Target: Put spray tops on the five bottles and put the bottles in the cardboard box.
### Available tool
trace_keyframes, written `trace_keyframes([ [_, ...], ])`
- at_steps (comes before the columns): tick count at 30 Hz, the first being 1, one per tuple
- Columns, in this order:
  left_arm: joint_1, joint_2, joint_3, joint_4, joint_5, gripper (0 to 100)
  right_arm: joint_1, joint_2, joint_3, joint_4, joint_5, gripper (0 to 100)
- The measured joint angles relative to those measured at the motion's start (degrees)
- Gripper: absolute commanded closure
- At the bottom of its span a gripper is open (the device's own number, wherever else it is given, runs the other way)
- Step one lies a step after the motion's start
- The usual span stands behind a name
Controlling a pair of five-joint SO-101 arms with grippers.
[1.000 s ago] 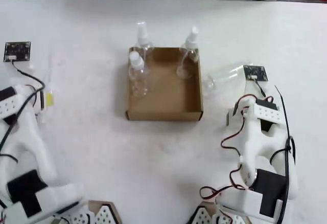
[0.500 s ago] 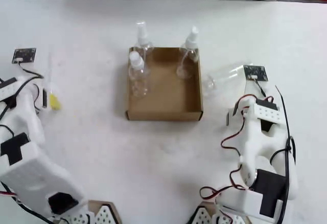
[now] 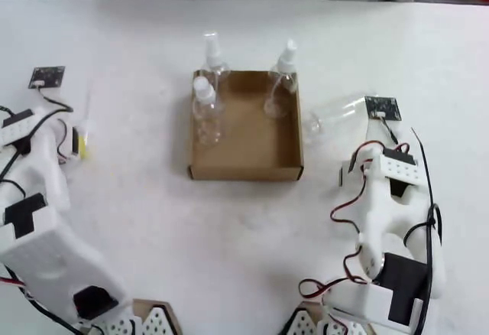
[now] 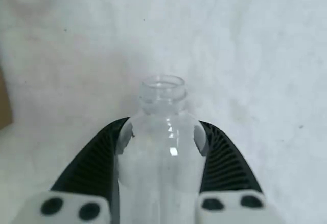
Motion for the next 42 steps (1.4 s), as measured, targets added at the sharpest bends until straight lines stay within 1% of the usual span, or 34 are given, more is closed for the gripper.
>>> trace_keyframes([
  [4,-4.1,0.3,-4.9,3.3,-0.1,98,0.0,0.0,0.0,0.0,0.0,98.3],
  [7,-7.5,-2.2,-8.6,6.6,0.0,98,0.0,0.0,0.0,0.0,0.0,98.3],
  [9,-7.7,-4.7,-10.5,9.2,0.0,98,0.0,0.0,0.0,0.0,0.0,98.3],
  [11,-7.6,-7.5,-11.4,12.3,-1.8,98,0.0,0.0,0.0,0.0,0.0,98.3],
  [14,-6.0,-11.0,-11.9,17.5,-9.5,98,0.0,0.0,0.0,0.0,0.0,98.3],
  [19,1.0,-14.3,-12.0,28.0,-29.5,98,0.0,0.0,0.0,0.0,0.0,98.3],
  [21,4.4,-14.7,-11.1,30.7,-35.3,98,0.0,0.0,0.0,0.0,0.0,98.3],
  [27,14.1,-15.1,-1.1,31.9,-50.1,98,0.0,0.0,0.0,0.0,0.0,98.3],
  [32,18.6,-15.1,6.5,31.8,-63.0,98,0.0,0.0,0.0,0.0,0.0,98.3],
  [36,21.3,-15.1,8.8,31.1,-65.8,97,0.0,0.0,0.0,-0.2,0.0,98.3],
  [37,21.8,-15.1,9.0,31.3,-65.9,96,0.0,0.0,0.0,-0.5,0.0,98.3],
  [42,22.3,-15.2,8.7,31.1,-66.0,78,0.0,0.0,0.0,-1.0,0.0,98.3],
])
